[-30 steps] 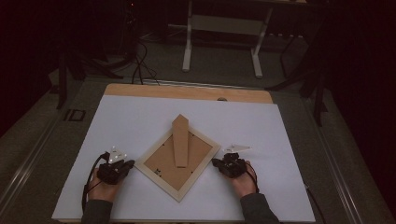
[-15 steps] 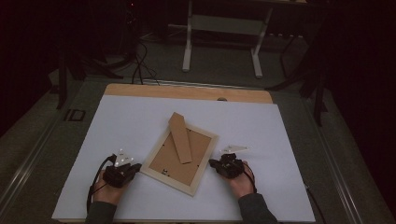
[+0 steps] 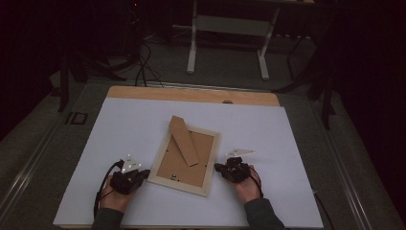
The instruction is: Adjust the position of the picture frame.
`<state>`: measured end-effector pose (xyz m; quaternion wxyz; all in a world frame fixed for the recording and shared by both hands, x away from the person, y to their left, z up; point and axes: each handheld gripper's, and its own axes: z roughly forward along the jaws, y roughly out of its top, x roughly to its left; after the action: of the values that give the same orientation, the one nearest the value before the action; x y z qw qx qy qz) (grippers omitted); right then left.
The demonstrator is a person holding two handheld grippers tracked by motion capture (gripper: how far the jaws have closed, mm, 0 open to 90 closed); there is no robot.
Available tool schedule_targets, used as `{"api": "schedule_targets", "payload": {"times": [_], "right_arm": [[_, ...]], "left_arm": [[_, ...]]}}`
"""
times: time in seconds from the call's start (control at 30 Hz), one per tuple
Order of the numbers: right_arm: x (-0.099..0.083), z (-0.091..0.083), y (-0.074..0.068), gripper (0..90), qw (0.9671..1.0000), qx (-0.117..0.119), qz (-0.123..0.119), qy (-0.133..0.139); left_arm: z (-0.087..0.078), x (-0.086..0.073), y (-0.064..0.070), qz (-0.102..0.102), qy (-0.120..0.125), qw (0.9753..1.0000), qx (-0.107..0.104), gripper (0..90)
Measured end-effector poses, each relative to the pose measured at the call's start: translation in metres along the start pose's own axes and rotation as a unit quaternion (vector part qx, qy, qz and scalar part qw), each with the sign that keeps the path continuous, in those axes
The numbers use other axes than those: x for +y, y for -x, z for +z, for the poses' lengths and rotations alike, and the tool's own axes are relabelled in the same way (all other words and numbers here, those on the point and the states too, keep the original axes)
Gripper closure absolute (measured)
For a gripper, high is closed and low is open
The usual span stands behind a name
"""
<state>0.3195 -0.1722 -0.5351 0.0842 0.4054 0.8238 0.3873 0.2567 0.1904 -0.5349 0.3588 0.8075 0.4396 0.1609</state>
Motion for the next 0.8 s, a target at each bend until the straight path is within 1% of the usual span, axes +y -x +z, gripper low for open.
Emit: {"api": "schedule_targets", "payload": {"times": [0.07, 0.17, 0.23, 0.27, 0.4, 0.47, 0.63, 0.8], "right_arm": [[0.000, 0.000, 0.000, 90.0, 1.0000, -0.001, 0.001, -0.001], [0.001, -0.002, 0.001, 90.0, 1.0000, -0.001, 0.004, 0.001], [0.002, -0.004, 0.001, 90.0, 1.0000, 0.003, 0.005, 0.006], [0.003, -0.004, 0.001, 90.0, 1.0000, 0.002, 0.003, 0.007], [0.004, -0.005, 0.002, 90.0, 1.0000, -0.001, 0.002, 0.005], [0.003, -0.004, 0.003, 90.0, 1.0000, -0.006, 0.003, 0.002], [0.003, -0.005, 0.006, 90.0, 0.9998, -0.014, 0.011, -0.001], [0.004, -0.007, 0.009, 90.0, 0.9998, -0.015, 0.014, -0.003]], "left_arm": [[0.001, 0.001, 0.004, 0.004, 0.000, 1.0000, -0.005, 90.0], [0.002, 0.001, 0.007, 0.008, 0.000, 1.0000, -0.006, 90.0], [0.002, 0.002, 0.010, 0.012, -0.001, 0.9999, -0.009, 90.0], [0.002, 0.002, 0.011, 0.014, -0.002, 0.9999, -0.009, 90.0], [0.003, 0.002, 0.013, 0.013, -0.001, 0.9999, -0.011, 90.0], [0.003, 0.002, 0.014, 0.016, -0.001, 0.9998, -0.013, 90.0], [0.003, 0.003, 0.022, 0.023, 0.000, 0.9995, -0.020, 90.0], [0.003, 0.005, 0.029, 0.031, 0.004, 0.9992, -0.024, 90.0]]}}
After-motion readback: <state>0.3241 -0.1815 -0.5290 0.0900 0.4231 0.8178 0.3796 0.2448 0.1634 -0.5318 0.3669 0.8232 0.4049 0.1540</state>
